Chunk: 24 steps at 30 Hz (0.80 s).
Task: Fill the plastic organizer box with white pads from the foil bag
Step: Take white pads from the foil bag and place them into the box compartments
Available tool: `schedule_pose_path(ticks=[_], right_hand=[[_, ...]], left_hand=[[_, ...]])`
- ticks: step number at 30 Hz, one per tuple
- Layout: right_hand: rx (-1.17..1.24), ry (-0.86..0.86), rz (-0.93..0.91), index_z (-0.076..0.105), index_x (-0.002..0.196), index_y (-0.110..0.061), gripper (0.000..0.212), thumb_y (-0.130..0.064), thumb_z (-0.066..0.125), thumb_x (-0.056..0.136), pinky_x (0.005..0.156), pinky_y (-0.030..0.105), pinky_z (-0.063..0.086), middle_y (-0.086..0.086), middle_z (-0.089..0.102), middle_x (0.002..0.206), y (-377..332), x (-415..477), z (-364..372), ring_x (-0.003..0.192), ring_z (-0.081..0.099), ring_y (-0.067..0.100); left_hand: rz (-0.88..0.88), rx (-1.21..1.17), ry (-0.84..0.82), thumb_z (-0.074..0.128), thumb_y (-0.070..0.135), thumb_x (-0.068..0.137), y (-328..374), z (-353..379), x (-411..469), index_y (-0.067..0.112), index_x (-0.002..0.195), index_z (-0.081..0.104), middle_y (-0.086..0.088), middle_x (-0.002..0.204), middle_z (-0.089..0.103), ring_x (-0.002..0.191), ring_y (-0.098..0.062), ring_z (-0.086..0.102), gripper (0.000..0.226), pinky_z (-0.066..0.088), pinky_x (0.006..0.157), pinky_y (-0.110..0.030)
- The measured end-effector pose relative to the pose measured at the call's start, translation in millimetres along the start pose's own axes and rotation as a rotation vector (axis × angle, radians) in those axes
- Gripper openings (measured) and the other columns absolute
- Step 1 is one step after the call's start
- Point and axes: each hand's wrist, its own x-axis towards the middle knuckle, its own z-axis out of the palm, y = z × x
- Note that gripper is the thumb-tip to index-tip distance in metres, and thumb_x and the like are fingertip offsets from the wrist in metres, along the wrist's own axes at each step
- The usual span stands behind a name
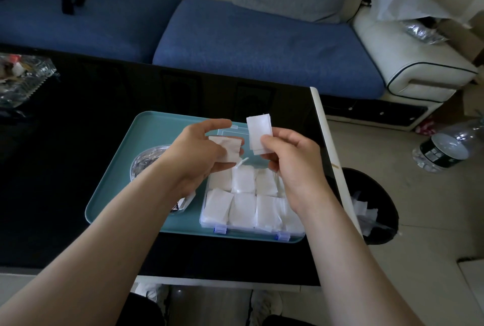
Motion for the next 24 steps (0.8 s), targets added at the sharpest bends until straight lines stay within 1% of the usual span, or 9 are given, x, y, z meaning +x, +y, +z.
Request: schedule_pose_path(ticks=[3,5,7,10,13,16,20,22,24], right_hand=[[0.014,-0.055,-0.001,0.081,0.104,-0.022,0.016,-0.014,0.073,0.092,0.072,0.022,0.057,0.000,0.079,0.107,-4,-2,0,0.102,0.074,0.017],[0.006,-0.105,-0.037,0.082,0.103,-0.022,0.017,-0.013,0.073,0.092,0.074,0.023,0.056,0.000,0.078,0.105,-6,-5,1,0.101,0.074,0.017],[0.006,-0.158,-0.059,0.082,0.104,-0.024,0.017,-0.014,0.072,0.095,0.076,0.022,0.058,-0.002,0.077,0.108,-8,-6,1,0.103,0.072,0.015],[-0.079,-0.225,-0.091,0.082,0.109,-0.028,0.018,-0.018,0.073,0.098,0.078,0.020,0.059,-0.006,0.077,0.111,-7,-8,2,0.105,0.072,0.010],[-0.140,-0.207,-0.122,0.080,0.110,-0.028,0.022,-0.017,0.082,0.091,0.074,0.016,0.058,-0.005,0.080,0.102,-4,-8,4,0.097,0.075,0.005],[-0.147,-0.104,-0.137,0.079,0.106,-0.024,0.024,-0.015,0.087,0.086,0.070,0.015,0.057,-0.004,0.081,0.093,-3,-8,5,0.089,0.077,0.006],[-0.151,-0.039,-0.161,0.079,0.101,-0.024,0.024,-0.011,0.088,0.084,0.069,0.016,0.059,-0.003,0.080,0.093,-3,-6,5,0.087,0.077,0.006],[-0.153,-0.027,-0.175,0.079,0.103,-0.023,0.024,-0.011,0.088,0.084,0.069,0.016,0.059,-0.004,0.080,0.094,-2,-6,5,0.087,0.077,0.006],[-0.174,-0.026,-0.197,0.080,0.105,-0.023,0.025,-0.013,0.088,0.084,0.071,0.018,0.060,-0.004,0.080,0.094,-1,-6,7,0.087,0.077,0.006]], left_hand=[[0.022,-0.021,0.027,0.064,-0.014,0.094,0,1,1,0.012,0.125,0.066,-0.021,0.129,0.062,0.104,-0.035,0.075,0.041,0.065,0.085,-0.042],[0.032,-0.003,0.025,0.067,-0.008,0.096,0,0,1,0.006,0.116,0.070,-0.020,0.122,0.067,0.101,-0.032,0.077,0.025,0.065,0.084,-0.040],[0.059,0.063,0.010,0.071,-0.002,0.096,-1,-3,0,0.009,0.108,0.075,-0.018,0.115,0.074,0.098,-0.029,0.078,0.017,0.065,0.083,-0.040],[0.095,0.123,-0.017,0.073,-0.001,0.094,1,-3,-4,0.012,0.113,0.074,-0.015,0.103,0.080,0.091,-0.028,0.080,0.022,0.065,0.084,-0.043],[0.133,0.140,-0.036,0.075,-0.003,0.092,2,-2,-7,0.013,0.116,0.073,-0.011,0.095,0.081,0.089,-0.027,0.080,0.029,0.065,0.086,-0.046],[0.150,0.130,-0.104,0.073,-0.003,0.094,3,0,-9,0.012,0.117,0.073,-0.010,0.100,0.081,0.097,-0.025,0.079,0.028,0.064,0.090,-0.043],[0.126,0.111,-0.164,0.063,-0.008,0.095,4,0,-7,0.010,0.121,0.073,-0.012,0.114,0.078,0.108,-0.027,0.076,0.033,0.062,0.094,-0.042],[0.109,0.088,-0.179,0.059,-0.002,0.095,4,-1,-5,0.008,0.120,0.073,-0.015,0.120,0.075,0.112,-0.031,0.074,0.031,0.062,0.095,-0.043],[0.102,0.059,-0.180,0.060,0.007,0.098,3,-2,-4,0.008,0.119,0.074,-0.016,0.120,0.075,0.111,-0.031,0.074,0.025,0.062,0.094,-0.044]])
